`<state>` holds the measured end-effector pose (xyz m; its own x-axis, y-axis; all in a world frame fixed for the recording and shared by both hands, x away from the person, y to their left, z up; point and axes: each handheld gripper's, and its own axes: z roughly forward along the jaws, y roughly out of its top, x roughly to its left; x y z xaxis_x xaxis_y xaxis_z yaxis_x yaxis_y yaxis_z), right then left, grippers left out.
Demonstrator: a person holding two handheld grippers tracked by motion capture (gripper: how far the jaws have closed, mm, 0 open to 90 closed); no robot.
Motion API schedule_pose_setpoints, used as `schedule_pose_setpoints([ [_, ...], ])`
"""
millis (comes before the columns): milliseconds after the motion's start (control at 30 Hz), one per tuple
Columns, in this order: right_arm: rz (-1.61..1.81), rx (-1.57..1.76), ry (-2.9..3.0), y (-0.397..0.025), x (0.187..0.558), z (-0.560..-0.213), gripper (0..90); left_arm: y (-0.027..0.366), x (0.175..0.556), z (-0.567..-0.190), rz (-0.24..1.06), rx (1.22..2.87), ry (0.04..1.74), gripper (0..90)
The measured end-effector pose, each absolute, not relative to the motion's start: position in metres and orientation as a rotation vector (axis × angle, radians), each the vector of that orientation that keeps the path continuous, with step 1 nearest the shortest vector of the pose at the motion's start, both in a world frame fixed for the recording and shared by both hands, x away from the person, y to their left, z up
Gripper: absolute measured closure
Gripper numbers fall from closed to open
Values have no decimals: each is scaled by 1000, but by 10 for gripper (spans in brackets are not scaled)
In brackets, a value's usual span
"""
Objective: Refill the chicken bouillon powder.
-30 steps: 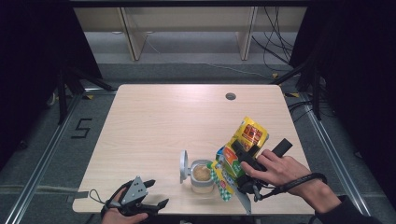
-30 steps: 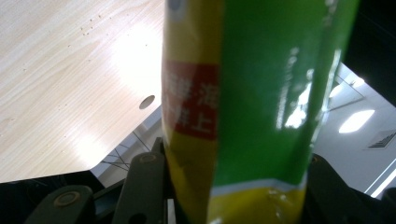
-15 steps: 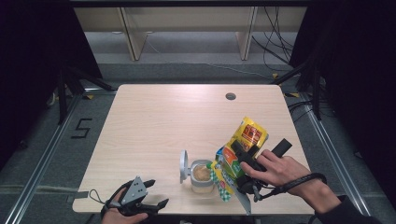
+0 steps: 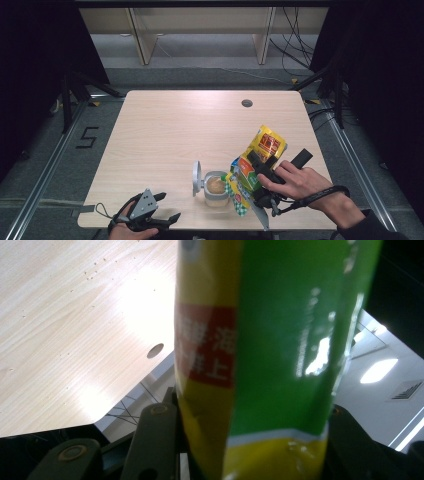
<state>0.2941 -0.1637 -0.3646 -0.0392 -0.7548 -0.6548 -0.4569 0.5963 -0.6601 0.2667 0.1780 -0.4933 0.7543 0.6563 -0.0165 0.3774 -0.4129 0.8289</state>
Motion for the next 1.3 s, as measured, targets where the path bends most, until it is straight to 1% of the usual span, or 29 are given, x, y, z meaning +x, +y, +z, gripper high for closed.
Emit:
schedule_pose_setpoints([
  [400,-309,-1008,1684,-166,293,-365,631,179,267,-493,377,2052,770,201],
  [467,-302,-1011,1680,-167,293,-365,632,176,265,-494,353,2013,788,200],
  [500,-302,-1011,1680,-167,293,-365,632,176,265,-494,353,2013,788,201],
  [533,-297,-1001,1685,-167,293,-365,639,179,266,-493,375,2054,772,201],
  [667,-278,-996,1699,-169,292,-366,644,178,266,-493,365,2031,779,201],
  [733,-235,-971,1678,-172,291,-368,648,179,266,-493,374,2054,772,201],
  [867,-230,-950,1688,-177,292,-371,651,176,265,-494,355,2014,786,201],
  [1067,-227,-951,1701,-178,291,-371,653,177,265,-493,358,2022,785,201],
  [1100,-222,-949,1704,-178,291,-371,654,179,266,-493,374,2056,771,201],
  [1300,-167,-901,1731,-184,291,-375,655,179,266,-493,374,2053,772,201],
])
